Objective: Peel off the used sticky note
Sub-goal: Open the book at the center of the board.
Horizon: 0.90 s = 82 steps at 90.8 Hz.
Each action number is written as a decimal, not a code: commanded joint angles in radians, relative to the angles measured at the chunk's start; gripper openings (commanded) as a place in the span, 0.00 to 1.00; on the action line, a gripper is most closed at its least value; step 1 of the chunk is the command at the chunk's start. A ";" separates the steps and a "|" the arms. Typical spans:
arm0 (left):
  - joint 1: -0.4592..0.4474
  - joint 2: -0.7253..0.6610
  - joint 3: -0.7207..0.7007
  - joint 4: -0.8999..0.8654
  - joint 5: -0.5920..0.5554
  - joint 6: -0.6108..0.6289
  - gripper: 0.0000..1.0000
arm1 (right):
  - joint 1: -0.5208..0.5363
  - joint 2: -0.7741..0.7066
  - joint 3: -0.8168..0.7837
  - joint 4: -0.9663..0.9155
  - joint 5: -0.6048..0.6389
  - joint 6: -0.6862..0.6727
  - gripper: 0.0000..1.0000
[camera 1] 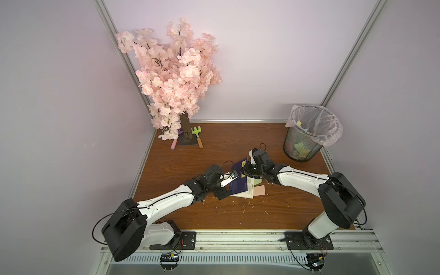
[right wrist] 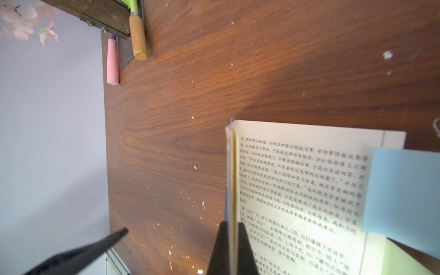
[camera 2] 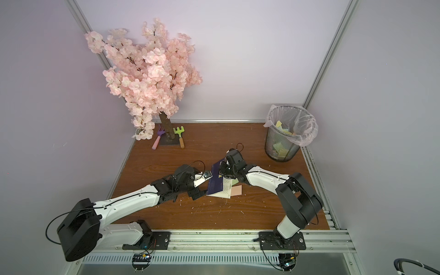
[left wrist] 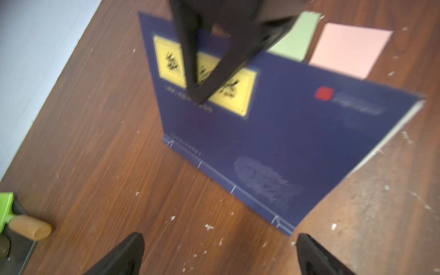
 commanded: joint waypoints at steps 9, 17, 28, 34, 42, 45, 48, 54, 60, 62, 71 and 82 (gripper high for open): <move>-0.064 0.024 0.033 0.070 0.022 -0.035 0.99 | -0.004 0.001 0.025 0.022 0.039 0.092 0.00; -0.120 0.050 0.047 0.067 0.001 -0.019 0.99 | -0.005 0.008 0.023 0.025 0.038 0.115 0.00; -0.189 0.094 0.048 0.093 -0.050 -0.015 0.99 | -0.007 0.017 0.004 0.059 0.029 0.157 0.00; -0.206 0.109 0.051 0.118 -0.065 -0.025 0.99 | -0.008 0.016 -0.011 0.083 0.026 0.180 0.00; -0.219 0.141 0.068 0.136 -0.088 -0.034 0.99 | -0.009 0.014 -0.030 0.113 0.019 0.201 0.00; -0.223 0.154 0.073 0.147 -0.103 -0.037 0.99 | -0.009 0.015 -0.030 0.115 0.017 0.203 0.00; -0.227 0.165 0.075 0.165 -0.122 -0.038 0.99 | -0.008 0.016 -0.030 0.116 0.016 0.205 0.00; -0.228 0.187 0.077 0.200 -0.162 -0.038 0.99 | -0.008 0.014 -0.032 0.117 0.016 0.207 0.00; -0.228 0.215 0.085 0.224 -0.199 -0.037 0.99 | -0.009 0.009 -0.037 0.125 0.014 0.213 0.00; -0.228 0.224 0.087 0.232 -0.212 -0.035 1.00 | -0.008 0.009 -0.038 0.127 0.015 0.214 0.00; -0.229 0.247 0.092 0.258 -0.246 -0.034 0.99 | -0.009 0.010 -0.053 0.148 0.003 0.231 0.00; -0.230 0.244 0.079 0.274 -0.257 -0.030 0.96 | -0.009 0.012 -0.062 0.171 -0.006 0.246 0.00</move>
